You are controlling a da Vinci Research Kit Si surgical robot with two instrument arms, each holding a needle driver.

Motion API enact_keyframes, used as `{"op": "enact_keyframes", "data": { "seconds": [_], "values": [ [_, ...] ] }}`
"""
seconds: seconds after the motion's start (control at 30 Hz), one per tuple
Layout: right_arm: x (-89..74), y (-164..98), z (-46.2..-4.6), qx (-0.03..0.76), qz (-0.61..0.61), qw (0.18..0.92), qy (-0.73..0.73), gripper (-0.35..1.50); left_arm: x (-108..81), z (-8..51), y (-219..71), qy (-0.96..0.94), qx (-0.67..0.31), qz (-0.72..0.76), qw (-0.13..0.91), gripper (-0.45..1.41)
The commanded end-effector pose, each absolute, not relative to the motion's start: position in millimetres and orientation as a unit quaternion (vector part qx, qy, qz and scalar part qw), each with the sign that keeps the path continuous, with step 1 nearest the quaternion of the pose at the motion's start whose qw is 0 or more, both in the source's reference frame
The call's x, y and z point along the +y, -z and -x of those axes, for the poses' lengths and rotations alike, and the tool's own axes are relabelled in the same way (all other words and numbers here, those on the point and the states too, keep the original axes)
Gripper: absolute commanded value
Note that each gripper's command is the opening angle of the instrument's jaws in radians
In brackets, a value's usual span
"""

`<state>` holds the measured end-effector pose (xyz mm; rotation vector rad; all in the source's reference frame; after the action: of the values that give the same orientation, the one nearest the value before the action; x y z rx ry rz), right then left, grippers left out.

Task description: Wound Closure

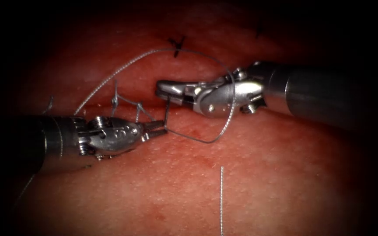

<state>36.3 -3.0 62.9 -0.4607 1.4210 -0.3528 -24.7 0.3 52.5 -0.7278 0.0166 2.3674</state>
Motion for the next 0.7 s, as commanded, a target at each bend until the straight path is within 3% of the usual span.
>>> {"op": "enact_keyframes", "data": {
  "seconds": [0.03, 0.17, 0.7],
  "values": [
    [-2.0, -63.4, -36.8, 0.644, 0.207, 0.720, 0.155, -0.35, 0.9, 25.4, -53.4, -0.903, 0.009, 0.278, 0.327, -0.11],
    [-2.0, -63.3, -37.0, 0.645, 0.206, 0.720, 0.152, -0.35, 0.9, 25.1, -54.7, -0.904, 0.014, 0.277, 0.326, -0.18],
    [-0.9, -62.6, -37.5, 0.654, 0.176, 0.724, 0.128, -0.35, -3.7, 23.6, -57.3, -0.925, -0.039, 0.224, 0.303, -0.16]
  ]
}}
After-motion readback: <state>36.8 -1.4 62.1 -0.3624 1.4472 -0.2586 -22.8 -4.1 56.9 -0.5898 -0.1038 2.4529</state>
